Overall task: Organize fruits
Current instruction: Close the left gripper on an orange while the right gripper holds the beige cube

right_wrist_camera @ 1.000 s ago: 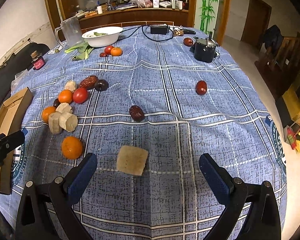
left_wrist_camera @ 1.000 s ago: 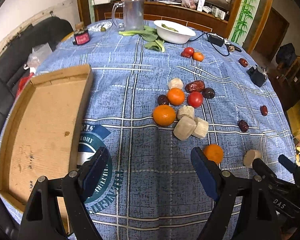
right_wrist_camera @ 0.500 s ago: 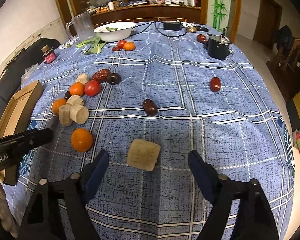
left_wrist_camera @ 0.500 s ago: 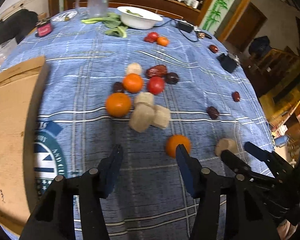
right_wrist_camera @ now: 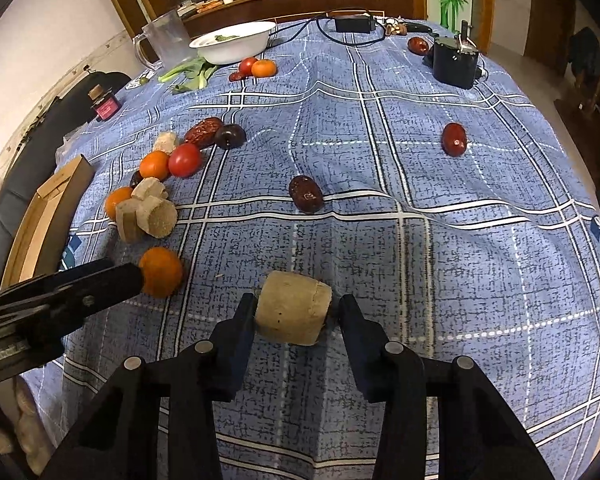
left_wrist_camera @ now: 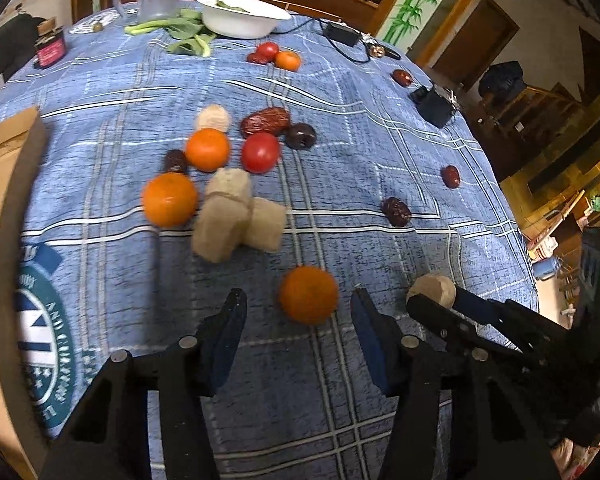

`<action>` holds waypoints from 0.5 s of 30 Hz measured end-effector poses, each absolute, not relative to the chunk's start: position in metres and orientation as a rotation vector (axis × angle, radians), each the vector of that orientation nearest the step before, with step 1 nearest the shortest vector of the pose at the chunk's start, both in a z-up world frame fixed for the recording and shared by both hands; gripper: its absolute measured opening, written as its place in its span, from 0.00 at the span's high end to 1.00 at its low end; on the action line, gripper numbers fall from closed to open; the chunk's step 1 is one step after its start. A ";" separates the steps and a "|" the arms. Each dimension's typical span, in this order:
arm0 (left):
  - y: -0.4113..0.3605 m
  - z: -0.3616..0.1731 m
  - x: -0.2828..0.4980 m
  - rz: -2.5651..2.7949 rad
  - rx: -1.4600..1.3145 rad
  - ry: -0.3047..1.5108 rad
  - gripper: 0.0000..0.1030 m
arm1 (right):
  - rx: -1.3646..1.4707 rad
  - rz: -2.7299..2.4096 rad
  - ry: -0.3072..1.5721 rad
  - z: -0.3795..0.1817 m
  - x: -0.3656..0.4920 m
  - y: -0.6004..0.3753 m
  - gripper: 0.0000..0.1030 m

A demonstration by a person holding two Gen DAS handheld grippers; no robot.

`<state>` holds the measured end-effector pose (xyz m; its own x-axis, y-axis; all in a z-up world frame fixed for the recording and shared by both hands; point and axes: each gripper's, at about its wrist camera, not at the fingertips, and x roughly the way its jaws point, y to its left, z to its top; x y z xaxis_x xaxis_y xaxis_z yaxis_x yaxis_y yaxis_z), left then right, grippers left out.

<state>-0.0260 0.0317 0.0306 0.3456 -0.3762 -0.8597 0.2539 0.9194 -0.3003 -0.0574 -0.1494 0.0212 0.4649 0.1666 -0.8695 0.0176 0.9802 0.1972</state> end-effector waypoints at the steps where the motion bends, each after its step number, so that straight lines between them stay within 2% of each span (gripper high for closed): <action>1: 0.027 0.028 -0.024 -0.419 -0.115 1.152 0.54 | 0.185 0.093 1.085 0.022 -0.058 -0.150 0.56; 4: 0.016 0.022 -0.023 -0.427 -0.079 1.158 0.61 | 0.182 0.097 1.090 0.021 -0.060 -0.150 0.56; 5: 0.014 0.021 -0.024 -0.419 -0.052 1.148 0.70 | 0.178 0.099 1.091 0.020 -0.060 -0.150 0.56; 6: 0.014 0.021 -0.025 -0.416 -0.043 1.144 0.71 | 0.175 0.102 1.091 0.021 -0.061 -0.150 0.57; 8: 0.019 0.021 -0.024 -0.435 -0.085 1.159 0.72 | 0.171 0.111 1.088 0.022 -0.061 -0.149 0.65; 15: 0.042 0.034 -0.030 -0.411 -0.105 1.137 0.72 | 0.146 0.132 1.081 0.029 -0.057 -0.133 0.69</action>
<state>-0.0295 0.0422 0.0337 0.3546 -0.3704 -0.8585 0.2649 0.9204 -0.2876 -0.0567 -0.1333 0.0288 0.4644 0.1785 -0.8674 -0.0359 0.9825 0.1829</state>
